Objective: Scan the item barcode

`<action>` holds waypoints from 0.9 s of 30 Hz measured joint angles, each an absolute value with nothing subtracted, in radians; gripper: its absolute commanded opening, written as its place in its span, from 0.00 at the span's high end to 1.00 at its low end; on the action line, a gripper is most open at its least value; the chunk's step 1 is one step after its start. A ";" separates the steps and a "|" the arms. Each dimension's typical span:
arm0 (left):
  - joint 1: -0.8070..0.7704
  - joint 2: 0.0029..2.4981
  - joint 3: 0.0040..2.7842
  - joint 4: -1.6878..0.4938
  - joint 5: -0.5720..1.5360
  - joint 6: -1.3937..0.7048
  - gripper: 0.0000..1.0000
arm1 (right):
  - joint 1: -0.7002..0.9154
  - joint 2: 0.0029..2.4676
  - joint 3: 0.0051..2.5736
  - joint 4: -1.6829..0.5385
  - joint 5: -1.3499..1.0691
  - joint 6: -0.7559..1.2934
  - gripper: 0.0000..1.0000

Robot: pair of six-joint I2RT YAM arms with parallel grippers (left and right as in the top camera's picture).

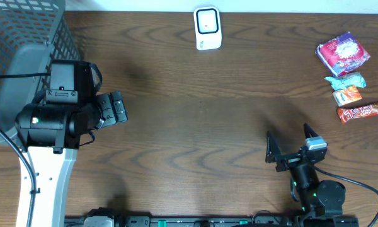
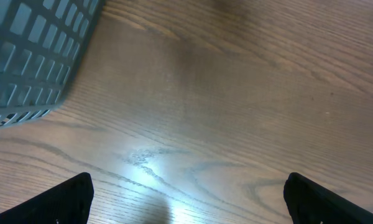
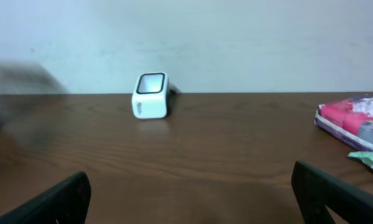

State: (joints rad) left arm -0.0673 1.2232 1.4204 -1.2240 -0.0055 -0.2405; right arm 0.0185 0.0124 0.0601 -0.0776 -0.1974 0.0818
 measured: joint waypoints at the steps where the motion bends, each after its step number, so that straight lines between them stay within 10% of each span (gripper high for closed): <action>1: -0.067 1.223 1.420 -1.224 -0.005 -0.241 0.02 | 0.019 0.012 0.057 -0.076 -0.186 0.082 0.01; 27: -0.067 1.223 1.420 -1.224 -0.005 -0.241 0.02 | 0.011 0.012 0.009 -0.071 -0.047 0.076 0.01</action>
State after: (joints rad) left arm -0.0673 1.2232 1.4204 -1.2240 -0.0051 -0.2405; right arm 0.0113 0.0120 0.0093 -0.0711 -0.0471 0.0761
